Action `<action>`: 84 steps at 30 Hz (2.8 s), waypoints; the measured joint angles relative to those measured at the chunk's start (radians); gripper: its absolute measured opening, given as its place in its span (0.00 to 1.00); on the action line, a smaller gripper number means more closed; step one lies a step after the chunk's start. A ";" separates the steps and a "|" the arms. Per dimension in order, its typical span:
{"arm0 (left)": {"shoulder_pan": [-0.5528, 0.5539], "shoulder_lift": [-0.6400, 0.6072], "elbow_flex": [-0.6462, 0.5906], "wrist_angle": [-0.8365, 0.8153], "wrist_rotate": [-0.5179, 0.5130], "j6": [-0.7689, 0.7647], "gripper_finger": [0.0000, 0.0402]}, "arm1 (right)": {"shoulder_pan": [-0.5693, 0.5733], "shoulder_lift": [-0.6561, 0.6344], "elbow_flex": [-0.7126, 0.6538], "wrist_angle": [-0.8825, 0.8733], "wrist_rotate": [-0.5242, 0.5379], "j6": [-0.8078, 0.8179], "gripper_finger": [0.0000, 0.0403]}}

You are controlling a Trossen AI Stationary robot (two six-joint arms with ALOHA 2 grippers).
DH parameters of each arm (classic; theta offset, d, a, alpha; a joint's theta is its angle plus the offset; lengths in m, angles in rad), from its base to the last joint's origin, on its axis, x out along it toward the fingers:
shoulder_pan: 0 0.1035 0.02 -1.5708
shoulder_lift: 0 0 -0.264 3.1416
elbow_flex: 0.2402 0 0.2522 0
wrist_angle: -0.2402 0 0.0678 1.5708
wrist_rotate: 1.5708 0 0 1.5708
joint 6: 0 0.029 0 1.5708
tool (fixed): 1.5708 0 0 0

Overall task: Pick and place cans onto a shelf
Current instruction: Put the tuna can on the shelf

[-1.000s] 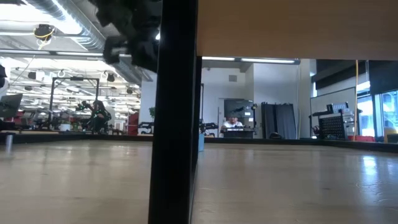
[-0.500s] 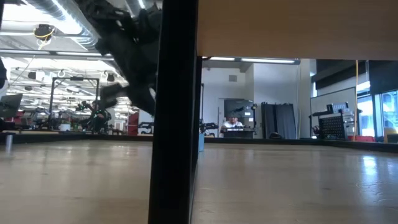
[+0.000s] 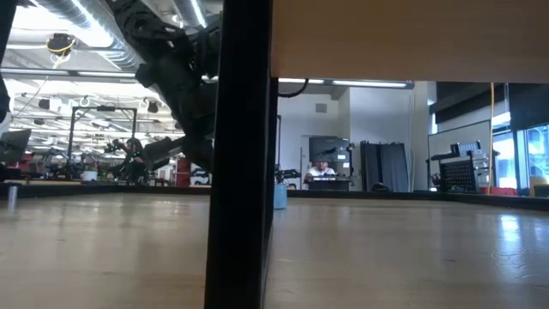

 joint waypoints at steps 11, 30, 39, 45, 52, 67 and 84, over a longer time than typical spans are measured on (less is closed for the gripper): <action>-0.002 0.002 0.061 -0.040 0.021 0.108 0.17 | 0.000 0.000 0.000 0.000 0.000 0.000 0.11; -0.003 0.003 0.060 -0.073 0.062 0.119 0.17 | 0.000 0.000 0.000 -0.002 0.001 -0.004 0.11; -0.003 0.065 0.061 -0.045 0.045 0.090 0.17 | 0.000 0.001 0.000 -0.002 0.001 -0.002 0.11; -0.003 0.095 0.062 -0.020 0.005 0.065 0.17 | 0.000 0.001 0.000 -0.002 0.001 -0.001 0.11; -0.011 0.097 0.062 0.014 -0.048 -0.041 0.11 | 0.000 0.001 0.000 -0.002 0.001 -0.002 0.11; 0.053 0.082 0.234 -0.170 -0.075 -0.119 0.01 | 0.000 0.001 0.000 -0.002 0.001 -0.001 0.11; 0.126 0.124 1.008 -0.626 -0.109 -0.265 0.00 | 0.000 0.001 0.000 -0.003 0.060 -0.107 0.11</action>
